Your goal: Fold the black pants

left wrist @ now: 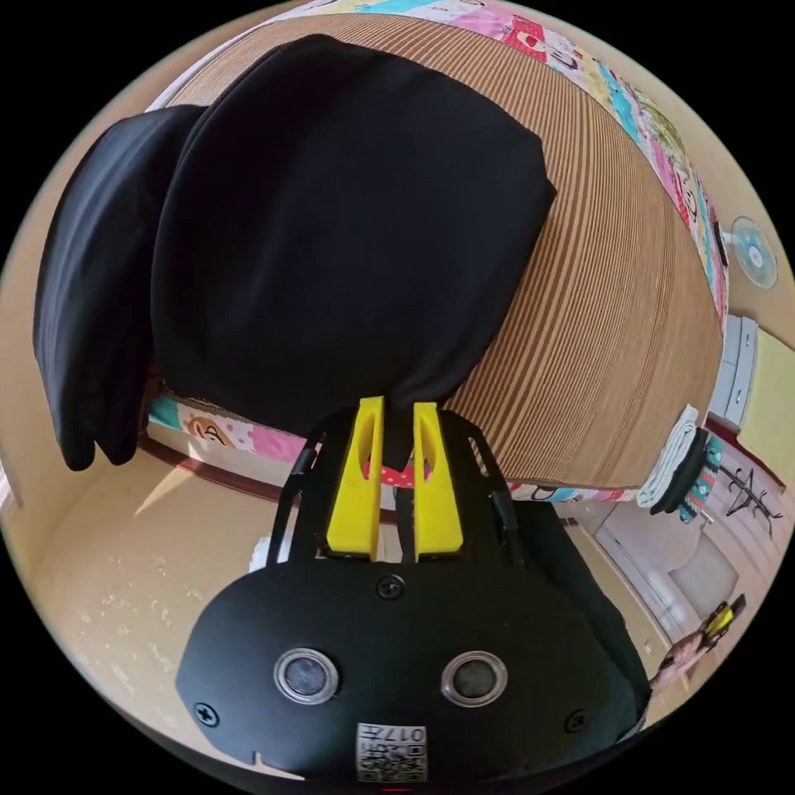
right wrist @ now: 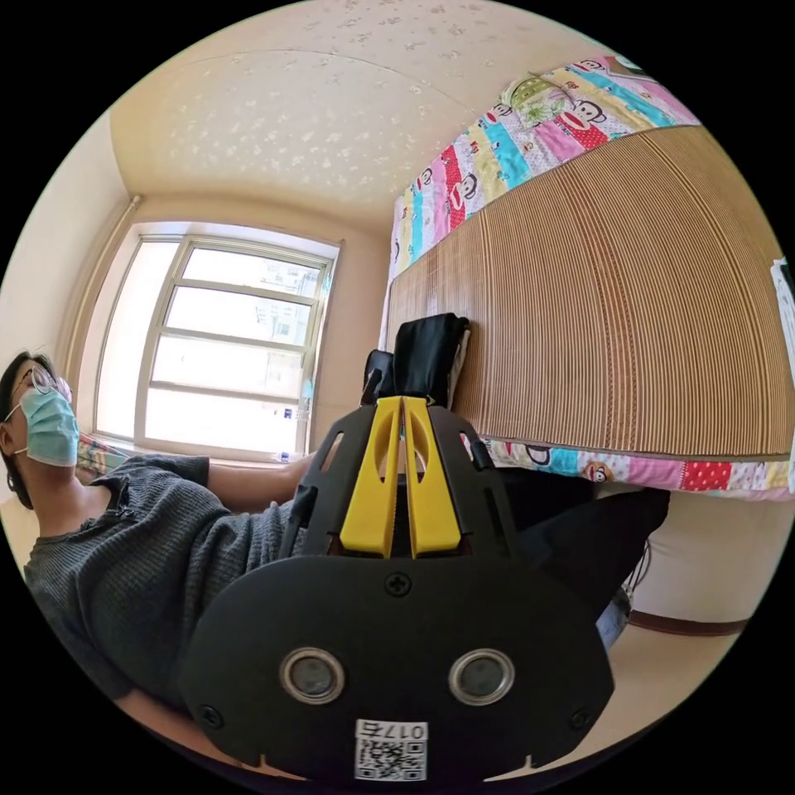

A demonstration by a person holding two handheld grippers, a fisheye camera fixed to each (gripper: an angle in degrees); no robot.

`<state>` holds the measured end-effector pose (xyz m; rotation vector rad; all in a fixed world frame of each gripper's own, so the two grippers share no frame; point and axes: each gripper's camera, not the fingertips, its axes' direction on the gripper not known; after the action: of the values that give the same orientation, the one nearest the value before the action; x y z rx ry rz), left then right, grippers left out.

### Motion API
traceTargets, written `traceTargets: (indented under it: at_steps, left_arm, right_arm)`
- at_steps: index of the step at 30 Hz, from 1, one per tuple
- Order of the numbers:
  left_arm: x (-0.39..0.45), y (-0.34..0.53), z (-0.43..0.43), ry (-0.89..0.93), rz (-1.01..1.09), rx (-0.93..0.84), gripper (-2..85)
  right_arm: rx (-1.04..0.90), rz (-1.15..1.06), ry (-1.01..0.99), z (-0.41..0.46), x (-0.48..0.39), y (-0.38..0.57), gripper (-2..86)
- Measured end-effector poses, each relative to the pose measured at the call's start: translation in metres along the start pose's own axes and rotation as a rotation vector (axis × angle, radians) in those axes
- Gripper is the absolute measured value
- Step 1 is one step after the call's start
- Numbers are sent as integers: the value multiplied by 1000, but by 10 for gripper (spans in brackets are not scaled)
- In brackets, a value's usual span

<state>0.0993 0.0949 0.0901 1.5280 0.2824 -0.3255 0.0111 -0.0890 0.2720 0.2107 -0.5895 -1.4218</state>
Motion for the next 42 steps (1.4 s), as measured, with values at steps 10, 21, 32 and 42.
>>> traceTargets:
  at_steps: [10,21,32,42]
  left_arm:
    - [-19,59,-209,814,505,600,4]
    - [127,242,-377,868,982,1151,-9]
    - [264,372,-385,1270,1533,1014,-8]
    - [356,388,-278,1344,1967,438,-7]
  right_arm:
    - [4,-72,-121,6,27,-68,4]
    - [-105,-368,-181,-28,9,-146,35]
    - [-344,-358,-476,7,39,-229,230]
    - [-1,-103,-1219,-41,145,-289,65]
